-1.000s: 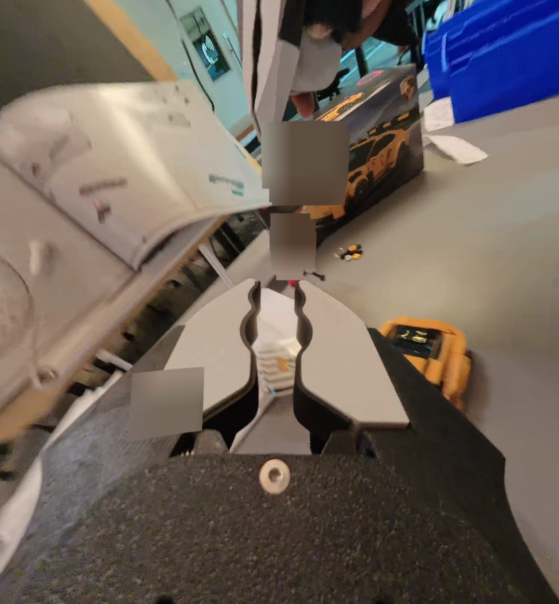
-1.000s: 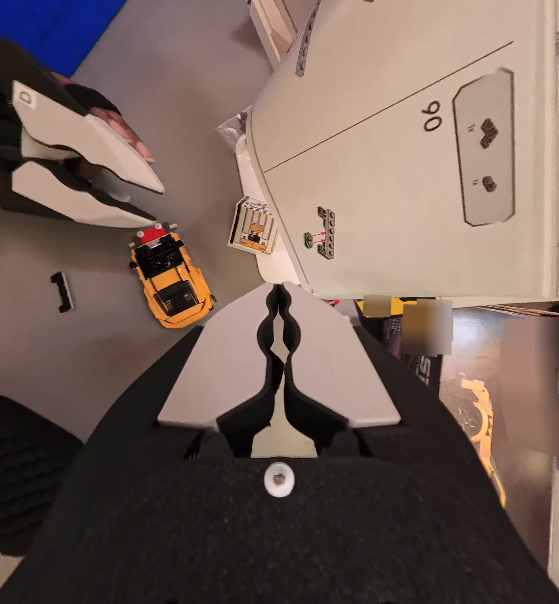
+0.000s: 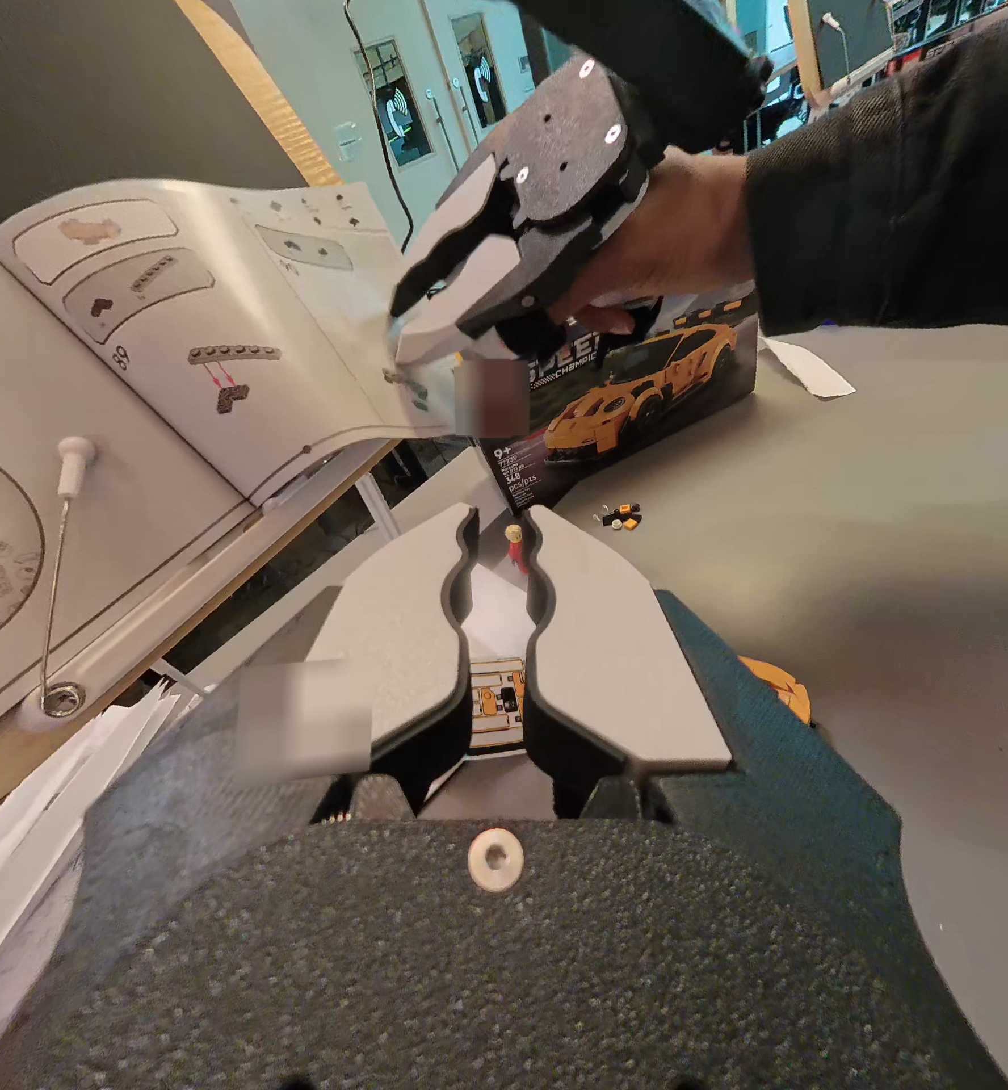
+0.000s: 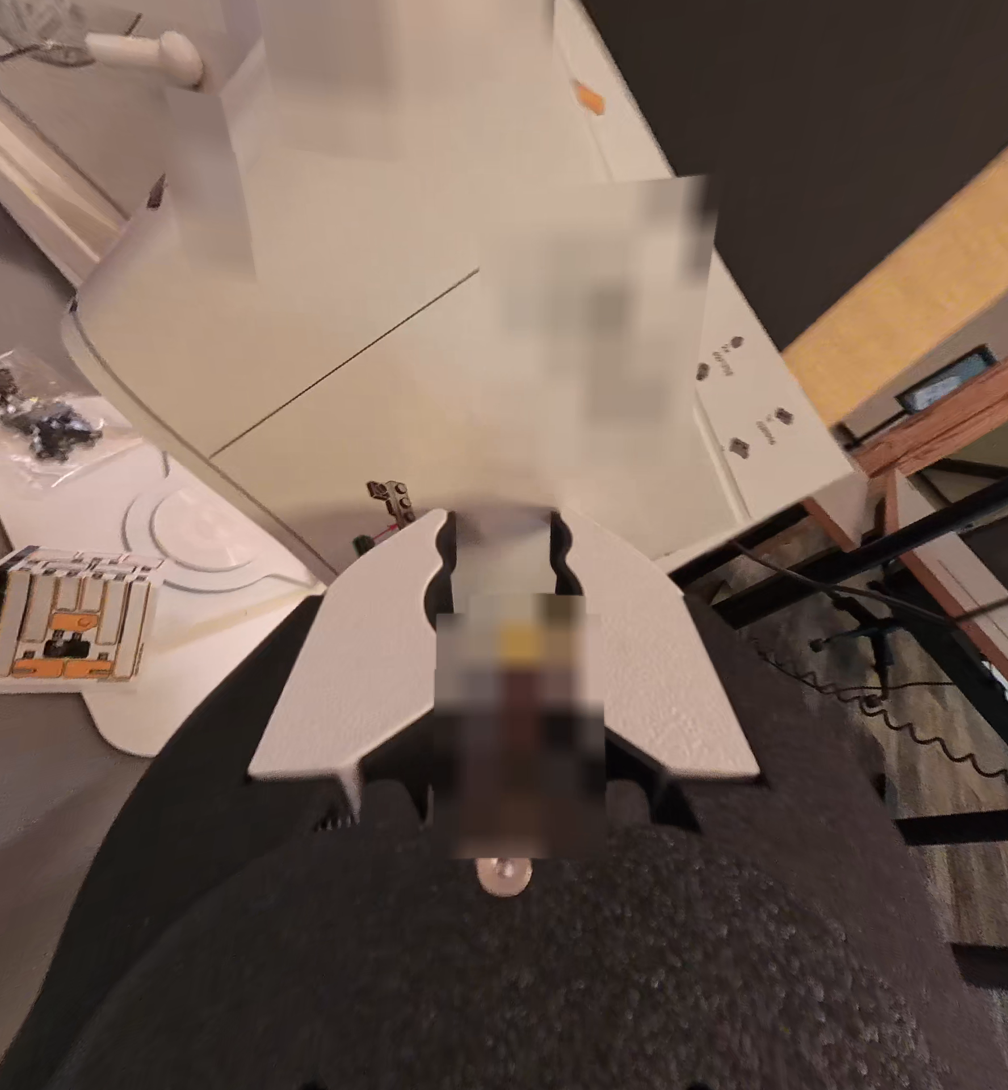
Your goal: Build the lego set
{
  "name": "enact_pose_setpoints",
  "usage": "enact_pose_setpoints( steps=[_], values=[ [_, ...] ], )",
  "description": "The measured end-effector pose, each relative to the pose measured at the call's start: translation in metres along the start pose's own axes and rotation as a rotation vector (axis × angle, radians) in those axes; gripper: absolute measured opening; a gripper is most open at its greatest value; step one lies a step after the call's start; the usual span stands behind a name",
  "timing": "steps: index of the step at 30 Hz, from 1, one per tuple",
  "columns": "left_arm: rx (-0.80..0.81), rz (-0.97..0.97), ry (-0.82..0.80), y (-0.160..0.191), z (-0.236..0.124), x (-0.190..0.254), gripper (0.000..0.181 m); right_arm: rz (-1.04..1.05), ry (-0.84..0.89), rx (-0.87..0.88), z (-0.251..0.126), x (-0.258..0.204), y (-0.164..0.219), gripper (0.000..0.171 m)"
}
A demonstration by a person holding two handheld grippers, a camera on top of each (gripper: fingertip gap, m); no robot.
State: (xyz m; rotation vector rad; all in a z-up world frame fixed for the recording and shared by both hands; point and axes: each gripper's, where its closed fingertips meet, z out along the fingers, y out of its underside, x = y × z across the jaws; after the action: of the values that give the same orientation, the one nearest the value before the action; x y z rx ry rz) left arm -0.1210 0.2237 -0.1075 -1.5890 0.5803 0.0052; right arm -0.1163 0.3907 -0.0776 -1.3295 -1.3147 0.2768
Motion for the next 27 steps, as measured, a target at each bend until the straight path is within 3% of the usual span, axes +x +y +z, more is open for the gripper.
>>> enact_pose_setpoints(
  steps=[1,4,5,15,23,25,27],
  values=[
    [-0.001,-0.002,-0.001,0.001,-0.001,-0.001,0.013,0.021,0.029,0.025,-0.004,0.006,-0.004,0.036],
    [0.002,-0.028,0.0,0.003,-0.001,-0.005,0.013,0.145,0.061,0.046,-0.007,0.021,-0.009,0.08],
    [0.002,-0.04,0.003,0.004,0.0,-0.005,0.012,0.177,0.056,0.038,-0.004,0.023,-0.008,0.086],
    [0.011,-0.072,0.002,0.006,-0.004,-0.013,0.011,0.154,0.056,0.016,0.01,0.015,-0.009,0.046],
    [0.004,-0.073,0.006,0.009,-0.003,-0.012,0.011,0.15,0.118,0.036,0.009,0.021,-0.011,0.043],
    [0.002,-0.077,0.01,0.01,-0.003,-0.011,0.011,0.167,0.15,0.064,0.006,0.031,-0.017,0.066],
    [-0.003,-0.076,0.013,0.012,-0.002,-0.01,0.011,0.179,0.127,0.051,0.01,0.034,-0.018,0.073]
  ],
)
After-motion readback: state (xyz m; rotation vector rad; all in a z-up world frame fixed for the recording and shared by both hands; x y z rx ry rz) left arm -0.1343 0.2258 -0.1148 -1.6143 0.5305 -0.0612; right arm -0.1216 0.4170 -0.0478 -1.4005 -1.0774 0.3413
